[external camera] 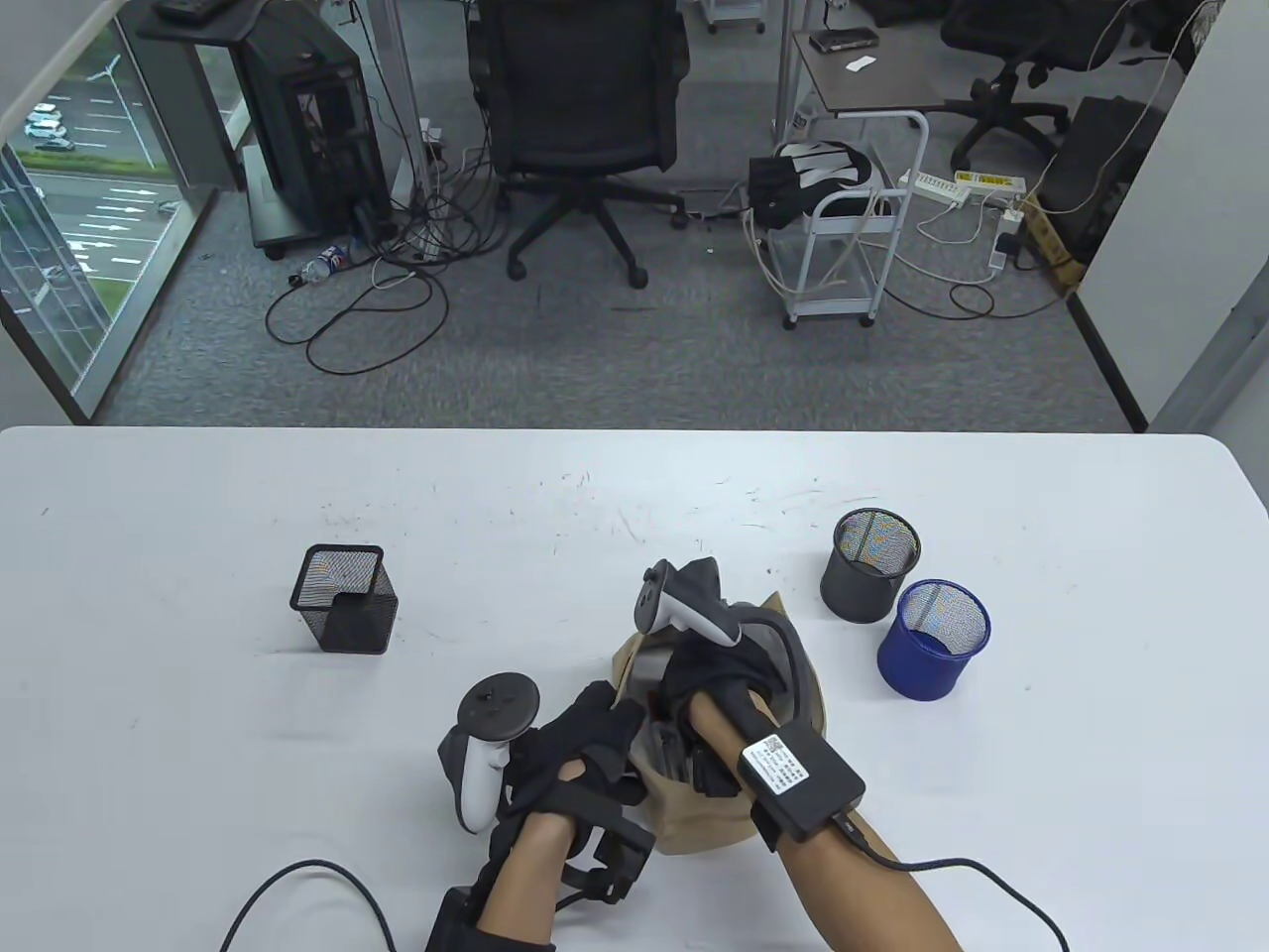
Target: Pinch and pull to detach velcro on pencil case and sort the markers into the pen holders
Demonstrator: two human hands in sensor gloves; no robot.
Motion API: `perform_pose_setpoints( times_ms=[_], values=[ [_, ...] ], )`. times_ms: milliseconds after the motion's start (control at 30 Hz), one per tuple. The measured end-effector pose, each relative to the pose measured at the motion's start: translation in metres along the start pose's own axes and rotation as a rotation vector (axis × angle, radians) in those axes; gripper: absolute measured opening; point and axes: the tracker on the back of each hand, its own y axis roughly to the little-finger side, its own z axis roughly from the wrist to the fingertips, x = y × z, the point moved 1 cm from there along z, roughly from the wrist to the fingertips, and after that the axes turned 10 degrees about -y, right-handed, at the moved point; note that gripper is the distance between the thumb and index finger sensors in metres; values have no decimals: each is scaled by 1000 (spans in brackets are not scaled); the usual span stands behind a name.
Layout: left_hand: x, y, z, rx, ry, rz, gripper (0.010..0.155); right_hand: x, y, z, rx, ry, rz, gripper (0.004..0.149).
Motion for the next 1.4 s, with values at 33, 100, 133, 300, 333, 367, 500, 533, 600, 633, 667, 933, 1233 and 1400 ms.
perform_pose_setpoints(
  times_ms=[33, 100, 133, 300, 333, 367, 500, 533, 600, 633, 667, 933, 1233, 1400],
  values=[
    [0, 0, 0, 1, 1, 1, 77, -3, -3, 5, -9, -3, -22, 74],
    [0, 0, 0, 0, 2, 2, 77, -4, -6, 6, -2, 0, -24, 71],
    [0, 0, 0, 0, 2, 0, 77, -4, -6, 8, 16, -9, -9, 67],
    [0, 0, -1, -2, 5, -8, 77, 1, 1, 1, 70, 7, 53, 62],
    [0, 0, -1, -3, 5, -10, 77, 5, 5, -5, 81, 19, 69, 60],
    [0, 0, -1, -3, 6, -10, 77, 9, 9, -12, 100, 36, 92, 58],
    [0, 0, -1, -2, 4, -14, 77, 34, 40, -54, 245, 162, 285, 55],
    [0, 0, -1, -2, 3, -14, 77, 41, 50, -65, 274, 199, 334, 54],
    [0, 0, -1, -2, 4, -16, 77, 53, 77, -85, 316, 284, 455, 54],
    [0, 0, -1, -2, 4, -17, 77, 60, 96, -95, 329, 343, 529, 54],
    [0, 1, -1, -2, 4, -18, 77, 64, 108, -101, 322, 382, 572, 54],
    [0, 1, -1, -4, 10, -28, 78, 77, 216, -108, -4, 714, 665, 54],
    [0, 1, -1, -6, 19, -20, 78, 54, 256, -41, -117, 515, 694, 55],
    [0, 1, 0, -9, 22, -20, 77, 50, 258, -37, -148, 483, 684, 62]
  ],
)
